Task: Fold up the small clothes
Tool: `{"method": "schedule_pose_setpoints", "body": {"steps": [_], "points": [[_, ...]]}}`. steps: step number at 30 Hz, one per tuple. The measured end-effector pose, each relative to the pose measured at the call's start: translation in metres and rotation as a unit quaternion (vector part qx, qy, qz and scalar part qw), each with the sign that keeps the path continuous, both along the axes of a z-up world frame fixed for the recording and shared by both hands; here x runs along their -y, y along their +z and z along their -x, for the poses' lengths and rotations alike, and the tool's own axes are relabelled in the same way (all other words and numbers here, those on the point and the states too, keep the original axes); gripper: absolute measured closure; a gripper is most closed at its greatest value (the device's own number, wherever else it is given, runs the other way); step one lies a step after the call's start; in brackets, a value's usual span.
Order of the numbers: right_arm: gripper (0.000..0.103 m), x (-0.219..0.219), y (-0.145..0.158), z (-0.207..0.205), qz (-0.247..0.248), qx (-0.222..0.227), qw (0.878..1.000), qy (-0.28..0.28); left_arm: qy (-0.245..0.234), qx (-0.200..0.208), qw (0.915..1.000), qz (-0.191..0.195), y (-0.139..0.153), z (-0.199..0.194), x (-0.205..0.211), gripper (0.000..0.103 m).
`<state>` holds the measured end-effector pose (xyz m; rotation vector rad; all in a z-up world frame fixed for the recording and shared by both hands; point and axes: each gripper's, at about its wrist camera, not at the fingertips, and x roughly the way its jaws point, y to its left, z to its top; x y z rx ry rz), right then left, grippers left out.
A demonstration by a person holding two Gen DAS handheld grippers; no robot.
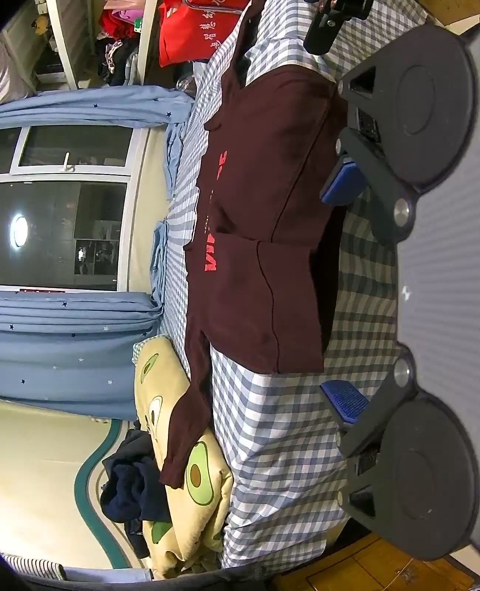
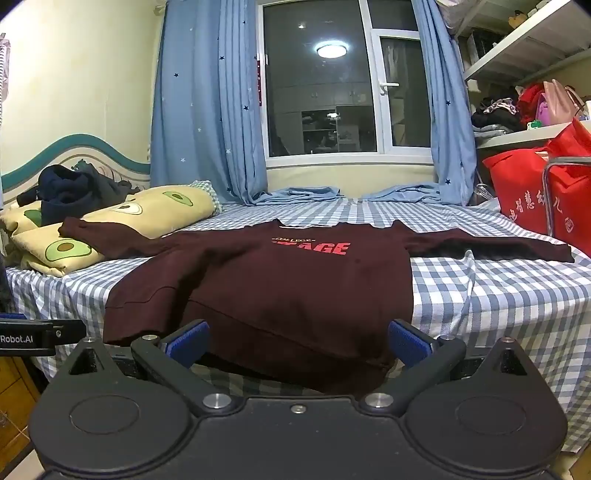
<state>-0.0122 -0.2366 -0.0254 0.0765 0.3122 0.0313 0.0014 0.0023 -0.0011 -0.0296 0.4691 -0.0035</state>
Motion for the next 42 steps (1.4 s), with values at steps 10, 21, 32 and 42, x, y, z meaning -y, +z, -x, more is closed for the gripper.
{"method": "schedule_pose_setpoints", "body": {"steps": [10,21,32,42], "points": [[0.000,0.0015,-0.0007,-0.0017,-0.003,-0.002,1.000,-0.009,-0.003,-0.003,1.0000,-0.003,-0.0003,-0.0033,0.0010,0.001],[0.000,0.0015,-0.0010,-0.0020,0.000,-0.002,1.000,-0.008,-0.002,-0.001,1.0000,-0.006,-0.0006,-0.0023,0.0004,0.001],[0.000,0.0011,-0.0018,-0.0020,0.002,-0.002,1.000,-0.008,0.000,-0.003,1.0000,-0.005,-0.0019,-0.0014,-0.0001,0.001],[0.000,-0.0004,-0.0025,-0.0004,0.006,-0.005,1.000,-0.012,0.000,-0.004,1.0000,-0.001,-0.0044,0.0006,-0.0023,0.001]]}}
